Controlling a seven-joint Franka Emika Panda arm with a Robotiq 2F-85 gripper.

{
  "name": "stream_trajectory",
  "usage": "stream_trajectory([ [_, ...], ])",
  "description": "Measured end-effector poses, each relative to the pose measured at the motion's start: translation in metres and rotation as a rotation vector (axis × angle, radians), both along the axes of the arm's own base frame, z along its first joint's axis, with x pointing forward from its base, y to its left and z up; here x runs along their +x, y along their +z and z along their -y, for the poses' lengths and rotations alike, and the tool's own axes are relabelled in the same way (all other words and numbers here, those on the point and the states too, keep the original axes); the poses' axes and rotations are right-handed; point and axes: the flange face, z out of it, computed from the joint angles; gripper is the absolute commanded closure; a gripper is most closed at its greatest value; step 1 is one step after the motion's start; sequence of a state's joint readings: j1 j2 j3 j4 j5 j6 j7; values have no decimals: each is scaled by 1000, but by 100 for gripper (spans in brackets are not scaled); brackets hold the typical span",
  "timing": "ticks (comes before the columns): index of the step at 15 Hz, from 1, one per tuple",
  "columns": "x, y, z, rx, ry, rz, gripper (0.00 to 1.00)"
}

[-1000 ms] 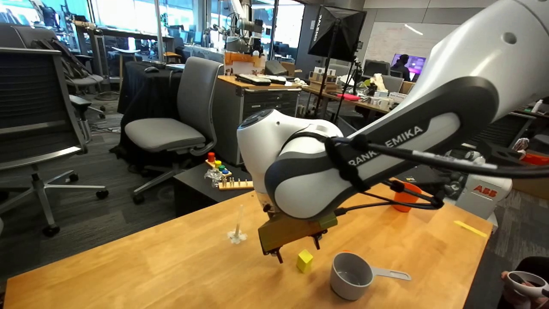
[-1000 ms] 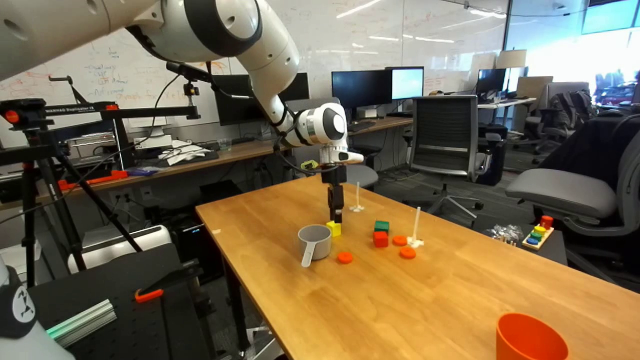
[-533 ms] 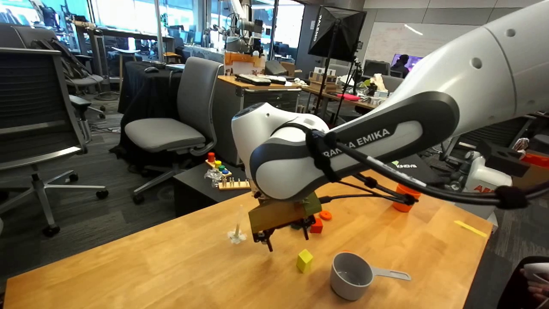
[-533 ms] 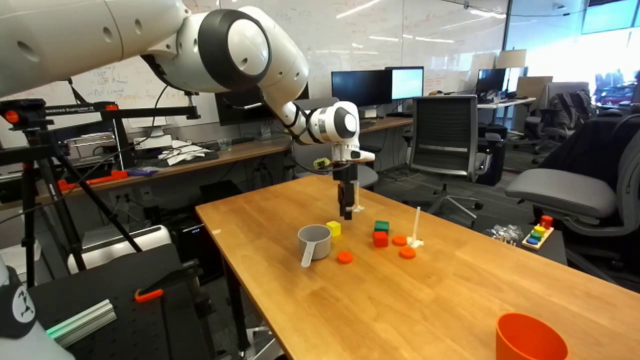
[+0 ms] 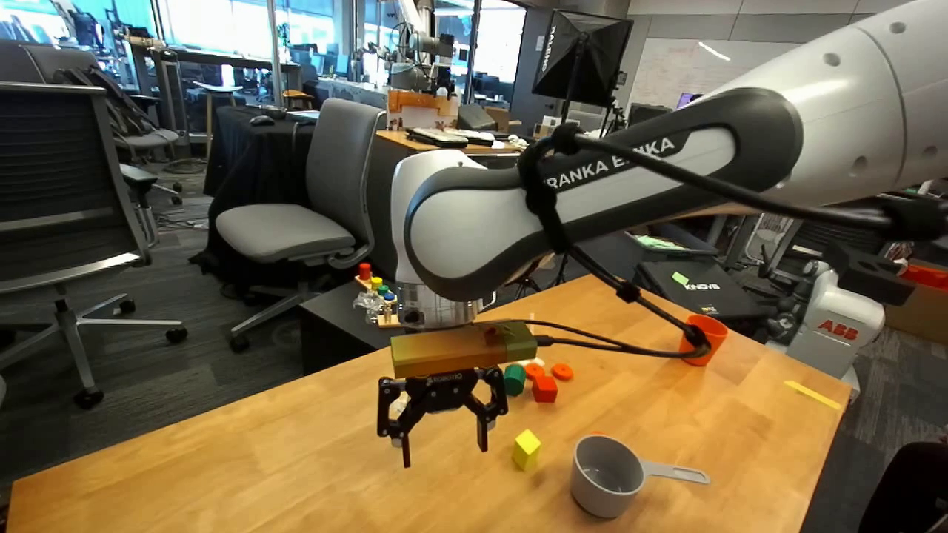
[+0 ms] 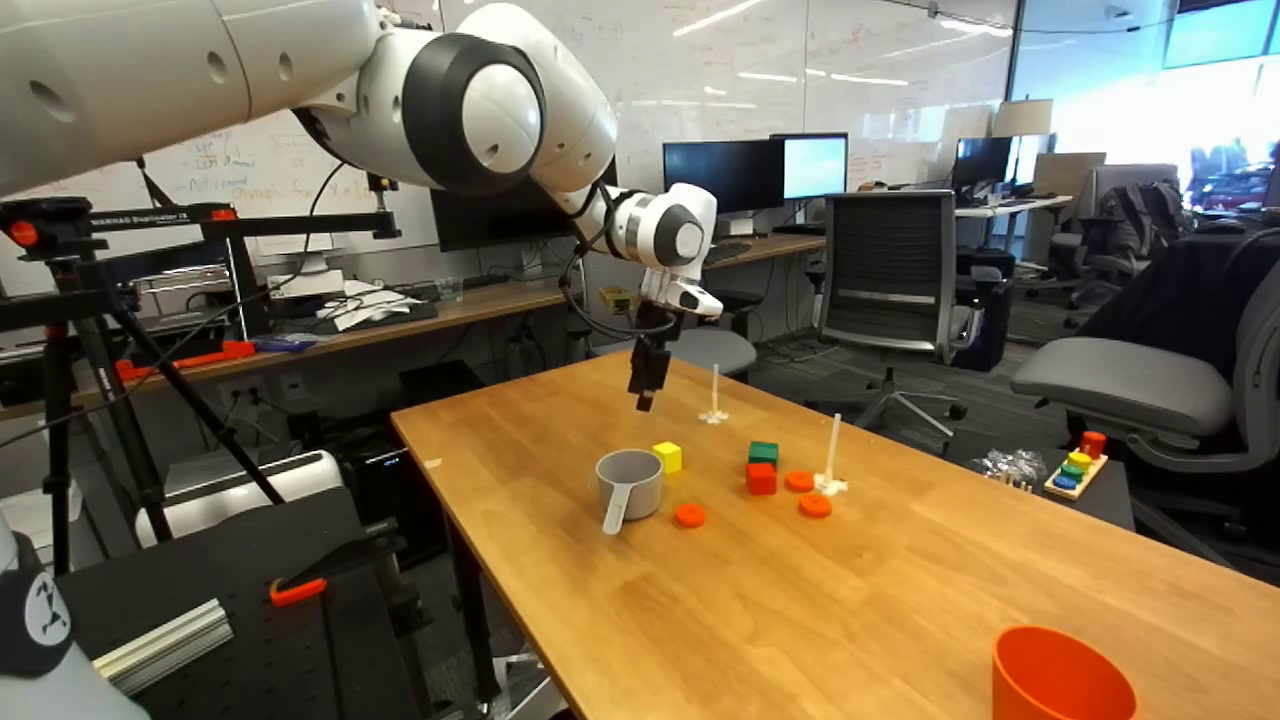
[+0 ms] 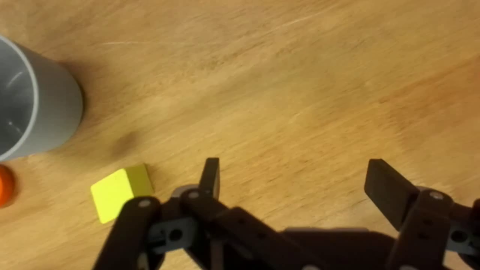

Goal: Place the yellow, green and orange blocks inside the grey measuring cup

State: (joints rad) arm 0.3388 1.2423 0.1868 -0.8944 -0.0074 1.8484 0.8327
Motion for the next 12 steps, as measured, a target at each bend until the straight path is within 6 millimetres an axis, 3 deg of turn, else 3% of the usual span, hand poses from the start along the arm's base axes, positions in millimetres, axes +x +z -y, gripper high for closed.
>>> stream_trajectory([
  [5,1,16,12,35,-32,-49,0],
  [12,-17,-10,54,-60,-76,-126,0],
])
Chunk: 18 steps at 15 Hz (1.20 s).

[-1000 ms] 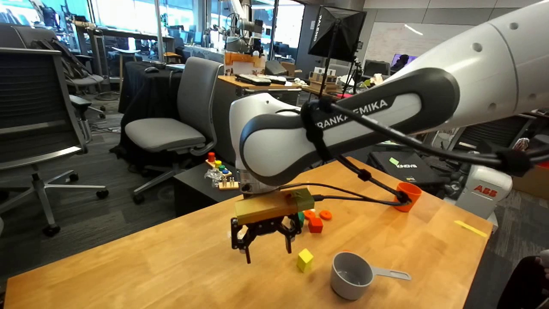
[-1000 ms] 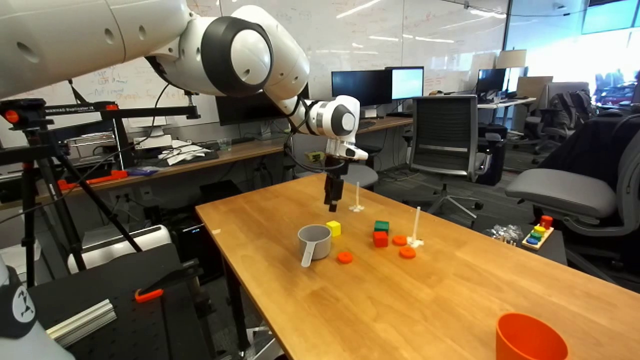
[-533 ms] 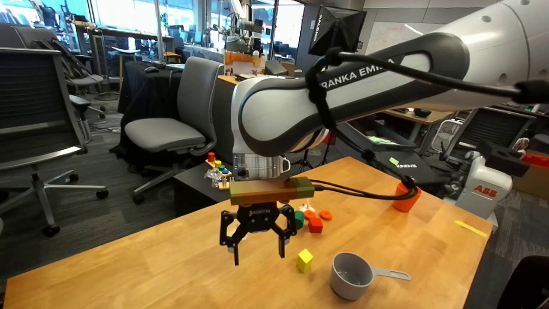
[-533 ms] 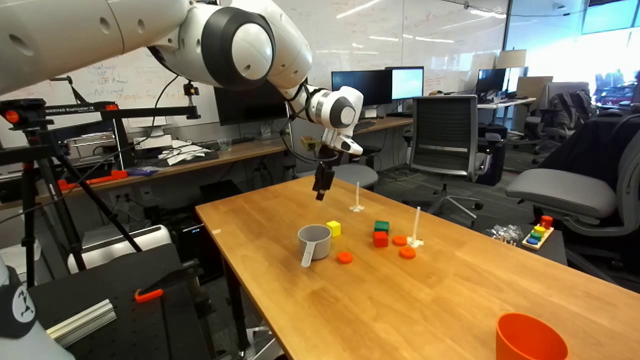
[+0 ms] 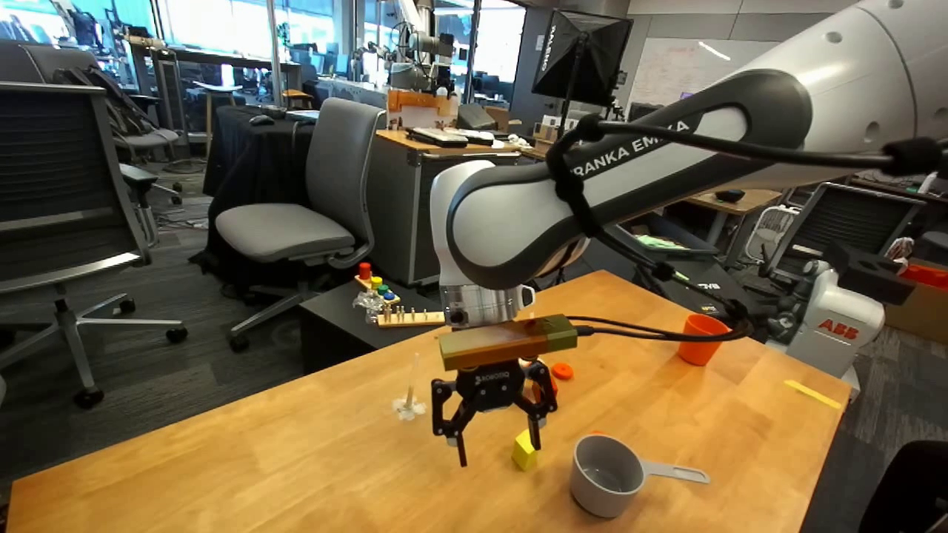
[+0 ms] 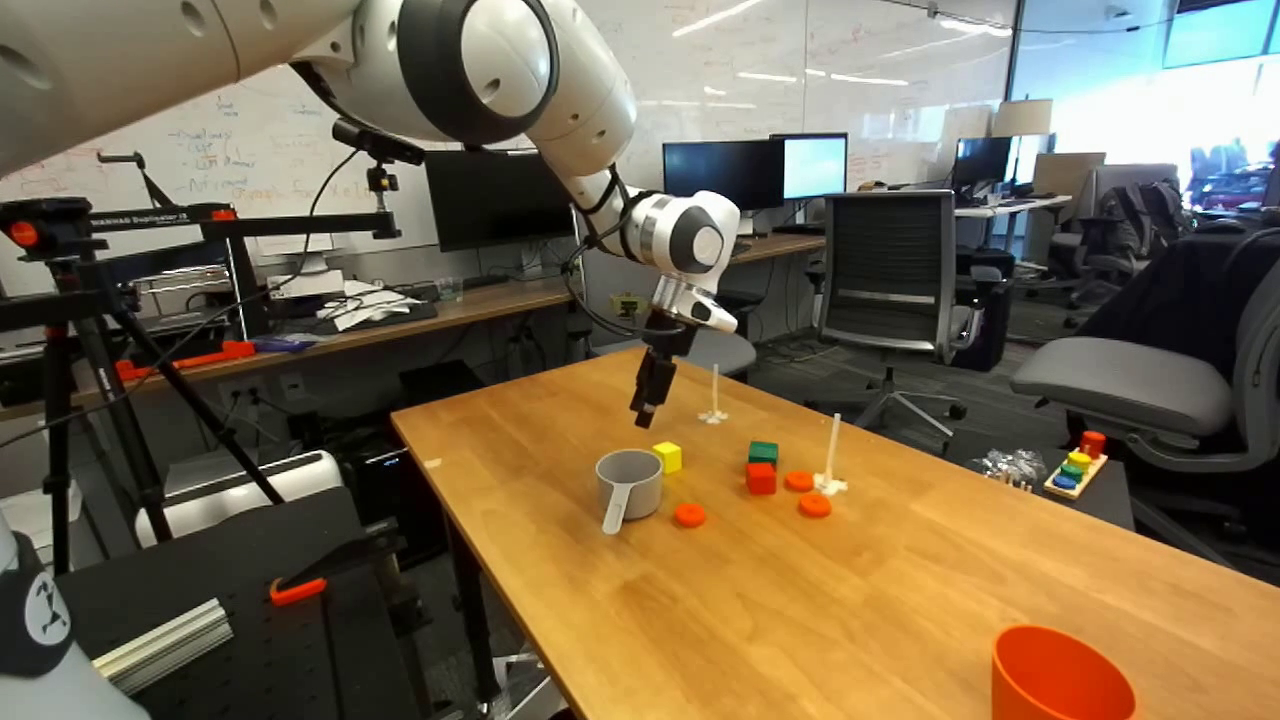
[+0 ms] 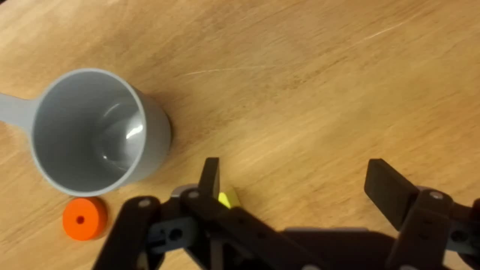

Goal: Place the yellow, green and orange blocks inside the grey measuring cup

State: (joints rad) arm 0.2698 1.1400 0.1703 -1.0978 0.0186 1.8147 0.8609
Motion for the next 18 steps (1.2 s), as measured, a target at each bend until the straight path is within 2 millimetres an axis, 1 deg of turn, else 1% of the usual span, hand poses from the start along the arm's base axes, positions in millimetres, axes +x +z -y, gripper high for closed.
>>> stream_trajectory([
  [3,-7,-8,19,-48,-16,-22,0],
  [6,-9,-8,35,-80,-30,-26,0],
  [9,-8,-9,51,-111,-44,-12,0],
  [12,-5,-14,61,-130,-56,17,0],
  [15,-4,-19,64,-137,-60,32,1],
  [16,-5,-21,63,-137,-59,34,25],
  [17,-5,-22,62,-137,-57,34,26],
  [18,-6,-24,60,-137,-54,34,31],
])
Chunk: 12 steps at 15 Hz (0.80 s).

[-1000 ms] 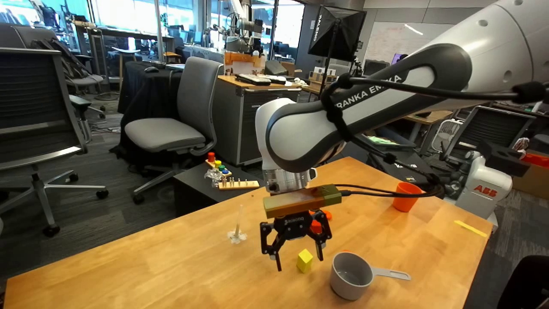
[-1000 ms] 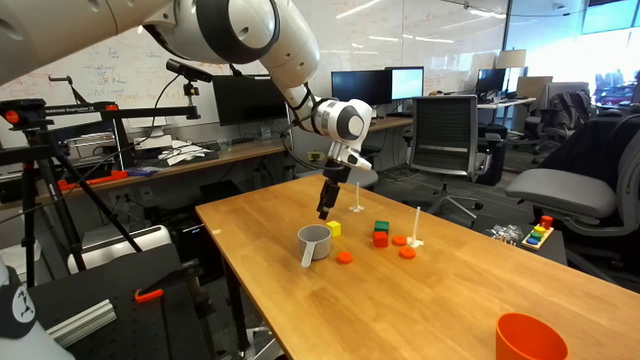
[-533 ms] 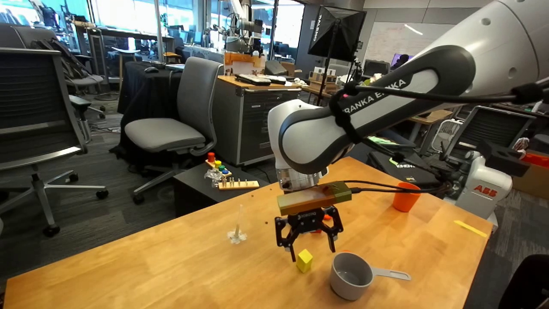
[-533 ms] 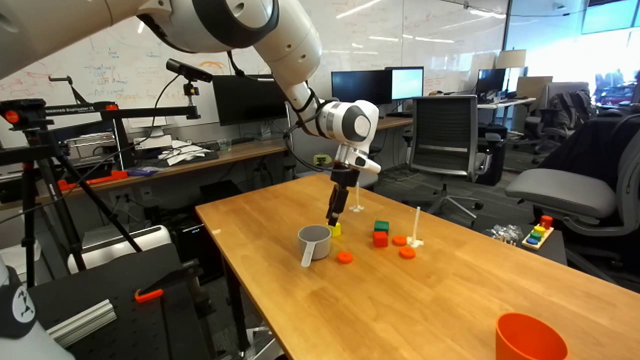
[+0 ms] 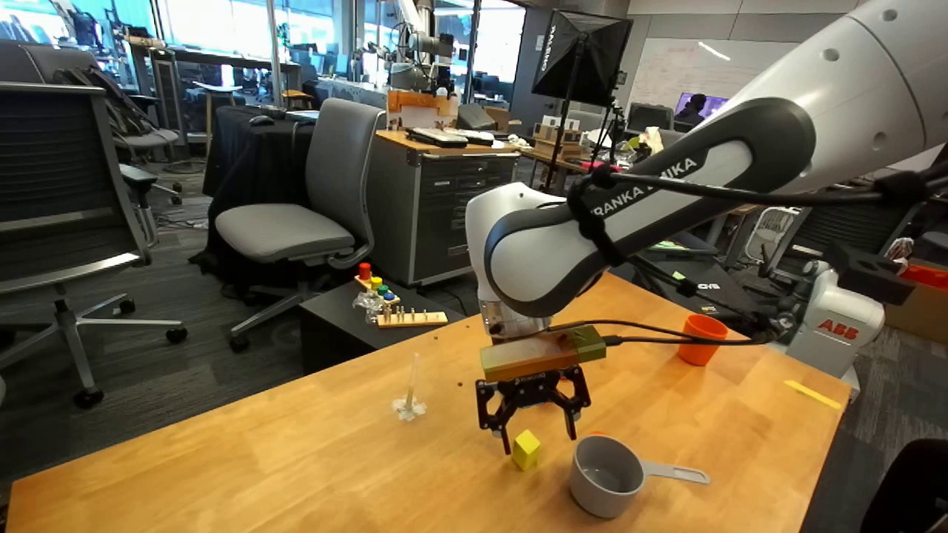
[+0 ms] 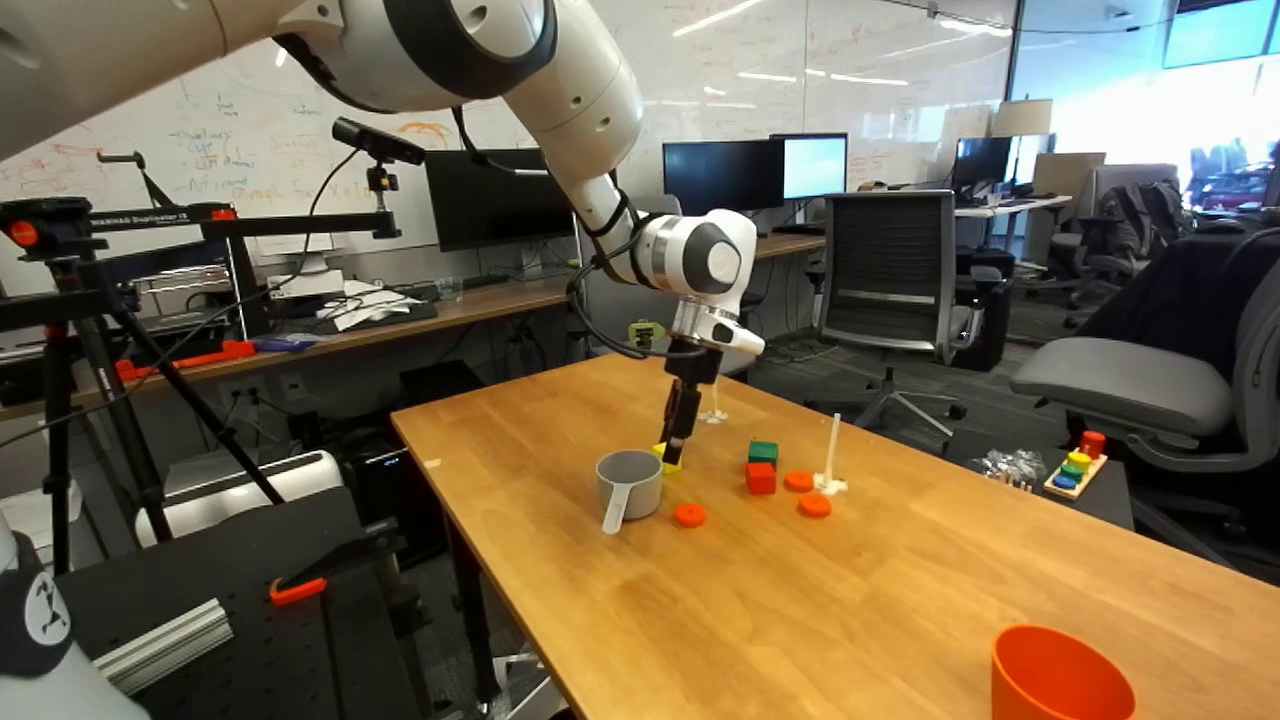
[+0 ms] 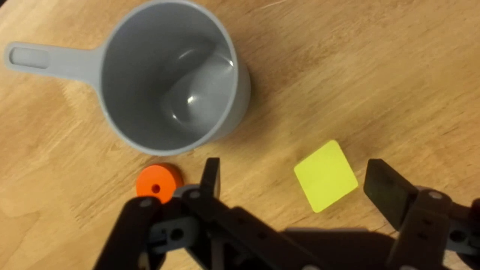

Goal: Place the yellow, green and orange blocks inside the grey measuring cup

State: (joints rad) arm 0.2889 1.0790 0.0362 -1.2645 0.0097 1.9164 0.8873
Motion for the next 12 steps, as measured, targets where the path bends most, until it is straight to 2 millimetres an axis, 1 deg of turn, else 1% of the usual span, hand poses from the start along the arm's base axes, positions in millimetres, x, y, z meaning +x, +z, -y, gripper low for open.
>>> stream_trajectory([
  [3,-1,-6,-1,-1,2,4,58],
  [5,-1,-10,0,-1,1,11,73],
  [8,2,-9,0,2,1,25,92],
  [10,4,-7,2,0,-3,34,92],
  [12,10,2,4,7,-8,55,92],
])
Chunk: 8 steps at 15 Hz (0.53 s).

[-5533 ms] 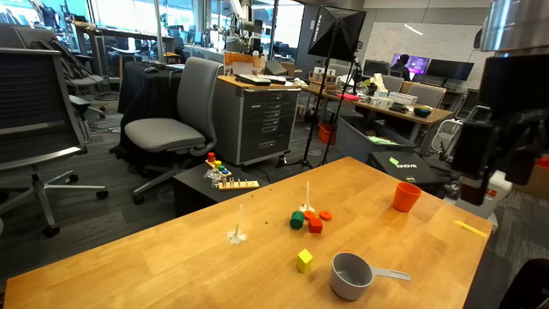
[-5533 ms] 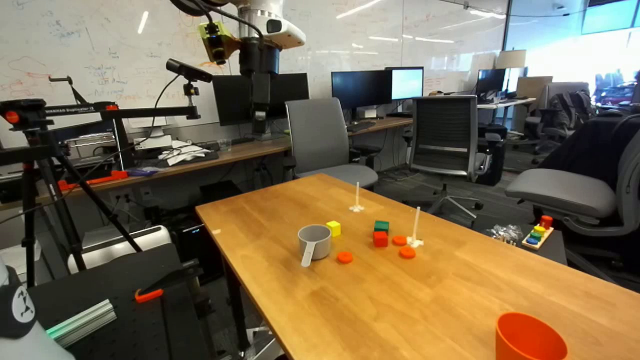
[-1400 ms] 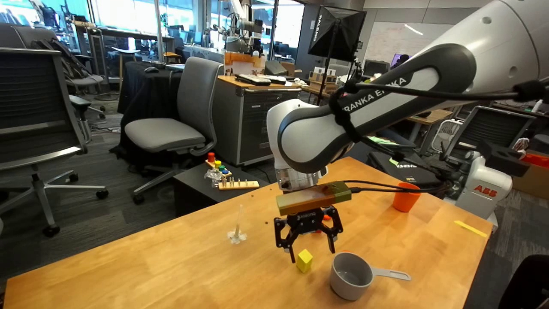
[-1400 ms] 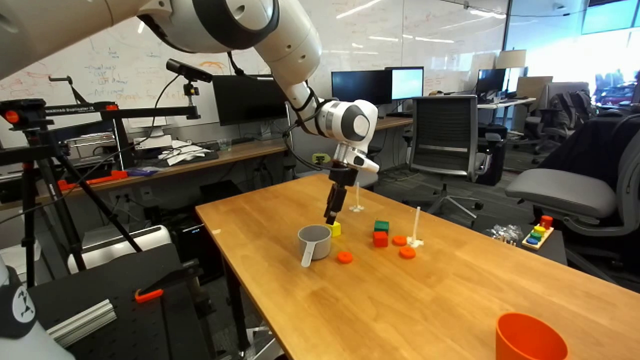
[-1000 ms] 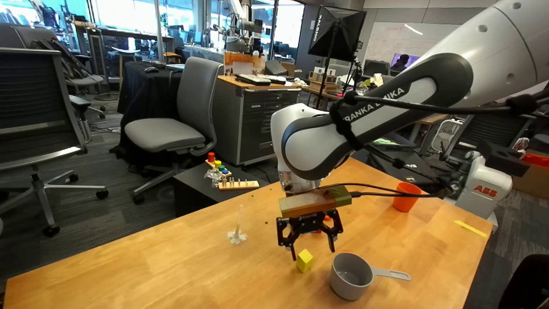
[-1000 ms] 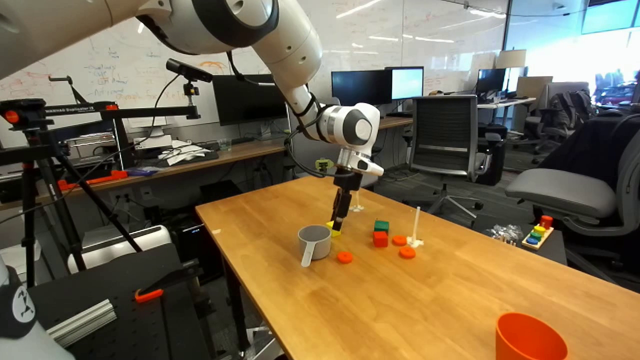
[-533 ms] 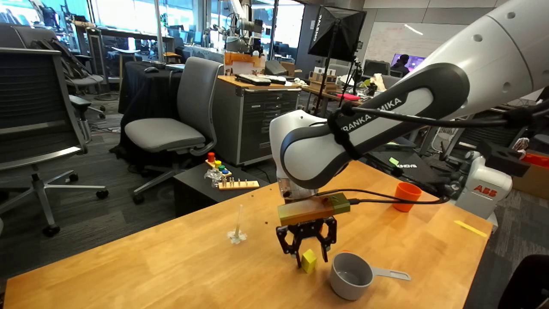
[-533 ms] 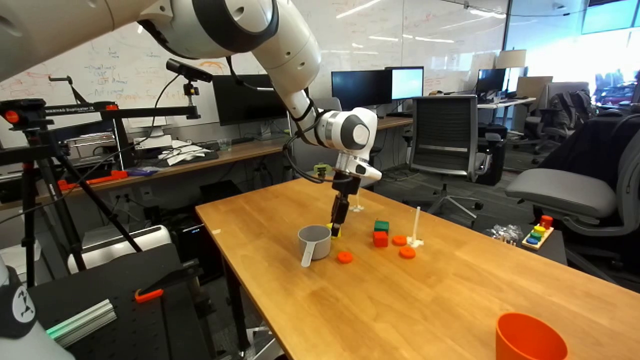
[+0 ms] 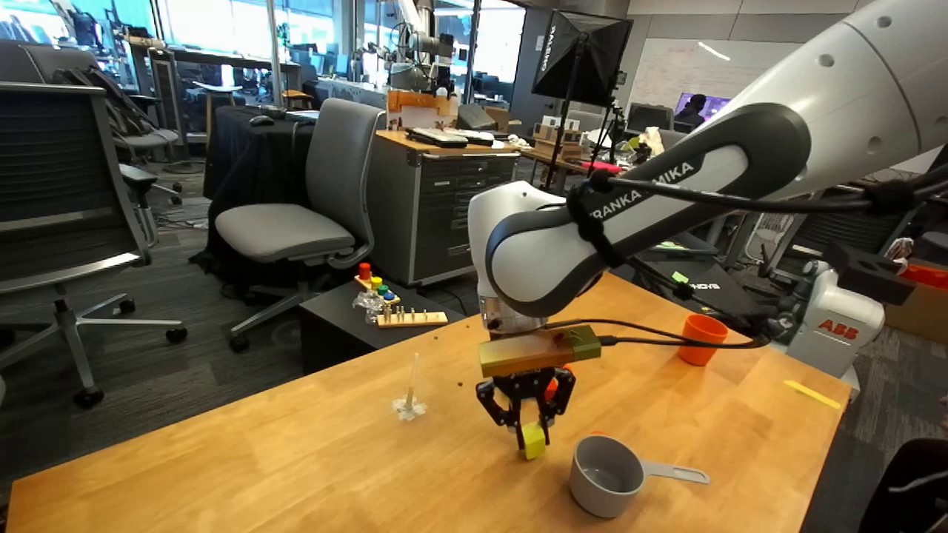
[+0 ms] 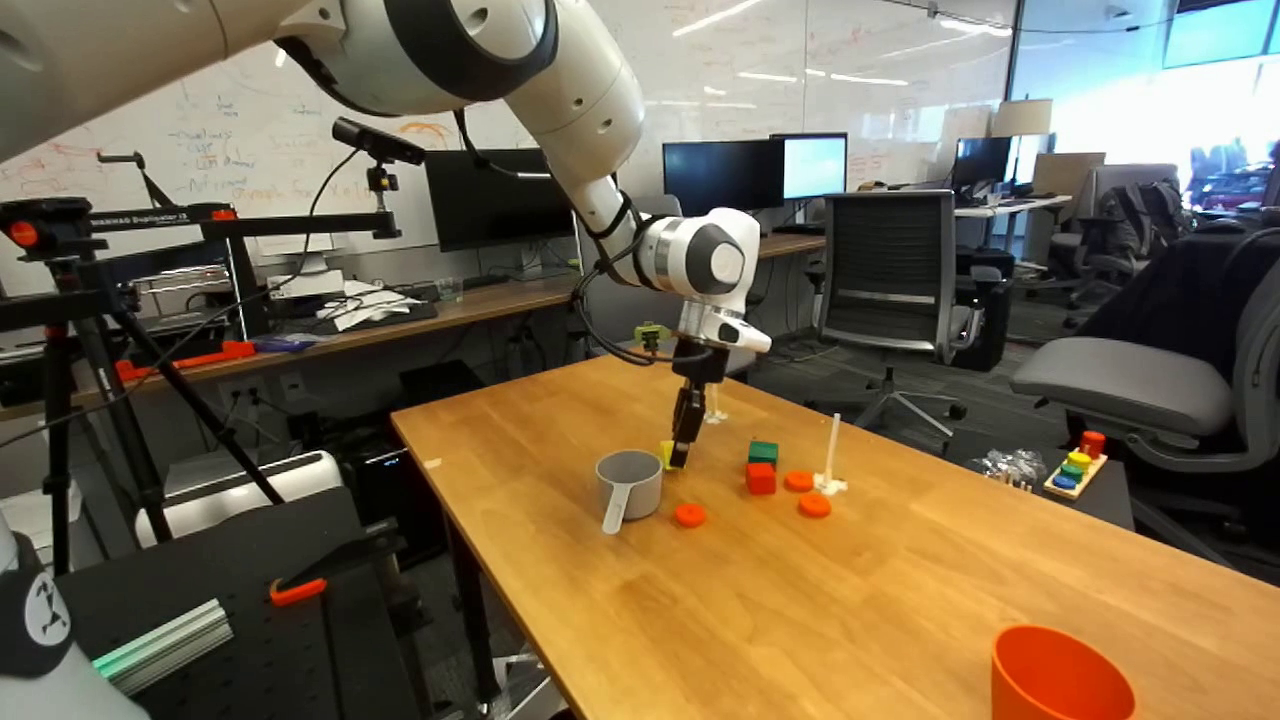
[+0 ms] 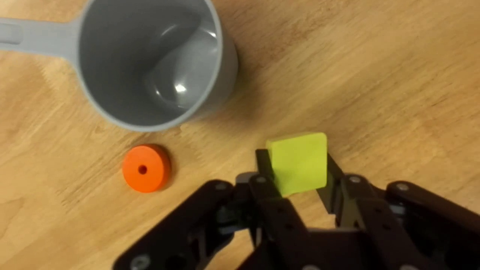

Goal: Place the yellow, green and orange blocks inside the grey measuring cup

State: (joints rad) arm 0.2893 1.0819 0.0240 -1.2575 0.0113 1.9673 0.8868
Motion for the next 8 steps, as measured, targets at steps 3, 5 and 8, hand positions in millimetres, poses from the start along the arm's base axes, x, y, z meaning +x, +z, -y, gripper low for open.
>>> stream_trajectory([
  [3,14,50,-9,23,7,70,92],
  [5,20,99,-22,47,20,126,92],
  [8,6,161,-49,115,30,138,91],
])
